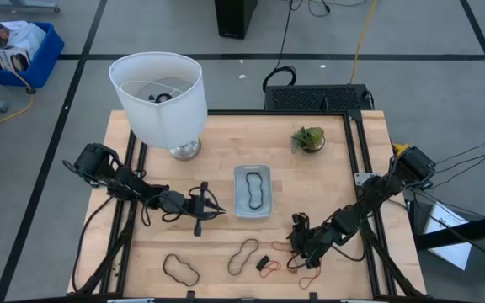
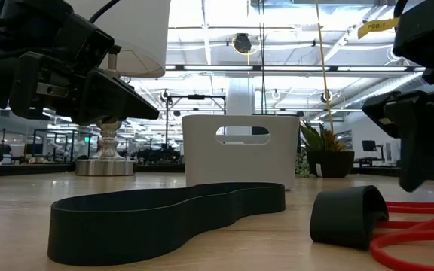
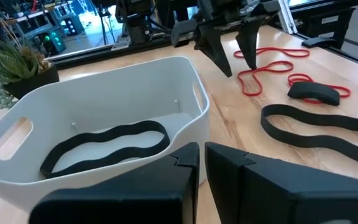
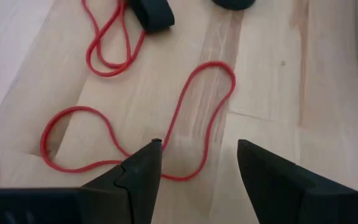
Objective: Pick and place rubber bands into bin
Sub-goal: Put the red rubber band into the gray bin
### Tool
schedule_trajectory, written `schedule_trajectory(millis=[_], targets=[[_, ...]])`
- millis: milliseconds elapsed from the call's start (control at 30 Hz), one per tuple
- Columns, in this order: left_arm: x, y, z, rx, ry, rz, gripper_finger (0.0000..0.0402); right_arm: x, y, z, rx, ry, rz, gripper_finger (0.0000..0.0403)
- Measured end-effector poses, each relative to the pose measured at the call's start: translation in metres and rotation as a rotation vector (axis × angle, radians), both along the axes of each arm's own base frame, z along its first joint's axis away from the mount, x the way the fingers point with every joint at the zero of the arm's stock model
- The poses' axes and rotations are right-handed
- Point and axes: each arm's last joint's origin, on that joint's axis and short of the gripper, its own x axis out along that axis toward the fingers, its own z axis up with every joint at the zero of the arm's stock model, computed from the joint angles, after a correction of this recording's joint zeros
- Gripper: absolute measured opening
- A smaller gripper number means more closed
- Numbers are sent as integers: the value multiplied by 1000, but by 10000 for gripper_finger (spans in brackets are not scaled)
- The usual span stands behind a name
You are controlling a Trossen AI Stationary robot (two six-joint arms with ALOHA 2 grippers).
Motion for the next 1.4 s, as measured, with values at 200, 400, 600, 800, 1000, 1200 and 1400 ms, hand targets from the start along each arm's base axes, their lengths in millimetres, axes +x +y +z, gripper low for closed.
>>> schedule_trajectory(millis=[200,400,600,800,1000,1200,1400], targets=[[0,0,0,-11,2,3,35,1,1,-9,-15,24,-10,201],[0,0,-1,-13,7,4,35,3,1,-17,-22,40,-41,201],[-1,0,-3,-3,37,4,35,4,1,-17,-2,26,-84,191],[-1,0,-3,11,35,0,35,5,1,-17,31,16,-140,152],[-1,0,-5,8,50,2,35,7,4,-24,49,-1,-183,109],[-2,1,-9,23,88,1,35,5,7,-37,52,34,-206,79],[-2,1,-9,25,92,2,35,6,8,-38,61,44,-173,62]])
